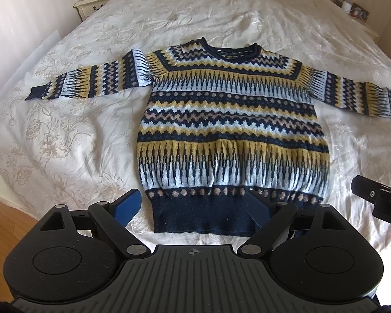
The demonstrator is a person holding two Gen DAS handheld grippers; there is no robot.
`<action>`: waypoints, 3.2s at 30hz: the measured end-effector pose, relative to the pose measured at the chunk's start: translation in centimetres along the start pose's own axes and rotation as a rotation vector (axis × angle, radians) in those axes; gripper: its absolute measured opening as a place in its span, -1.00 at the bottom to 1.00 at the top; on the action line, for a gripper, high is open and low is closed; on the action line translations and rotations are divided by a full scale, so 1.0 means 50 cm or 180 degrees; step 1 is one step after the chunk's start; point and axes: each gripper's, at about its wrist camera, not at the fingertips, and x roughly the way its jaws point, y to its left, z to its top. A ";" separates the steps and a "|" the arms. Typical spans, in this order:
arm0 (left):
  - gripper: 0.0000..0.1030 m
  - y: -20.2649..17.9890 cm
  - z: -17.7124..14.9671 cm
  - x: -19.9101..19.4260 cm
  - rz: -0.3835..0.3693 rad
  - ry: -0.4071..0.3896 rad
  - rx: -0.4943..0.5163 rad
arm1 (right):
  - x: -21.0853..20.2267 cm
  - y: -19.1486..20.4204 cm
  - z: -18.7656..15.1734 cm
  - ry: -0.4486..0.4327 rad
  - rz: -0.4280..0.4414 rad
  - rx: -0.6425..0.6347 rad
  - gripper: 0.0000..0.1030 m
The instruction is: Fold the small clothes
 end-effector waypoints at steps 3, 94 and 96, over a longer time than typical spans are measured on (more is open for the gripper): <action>0.69 -0.001 0.002 0.001 0.0014 0.0010 0.0008 | 0.000 0.000 0.000 -0.0003 0.0004 0.0000 0.98; 0.66 -0.091 0.276 0.209 -0.0064 0.0087 0.0013 | 0.238 -0.292 0.283 0.0001 -0.0635 0.0368 0.98; 0.66 -0.108 0.279 0.208 -0.0041 0.0077 -0.0022 | 0.238 -0.335 0.306 -0.0035 -0.0737 0.0349 0.97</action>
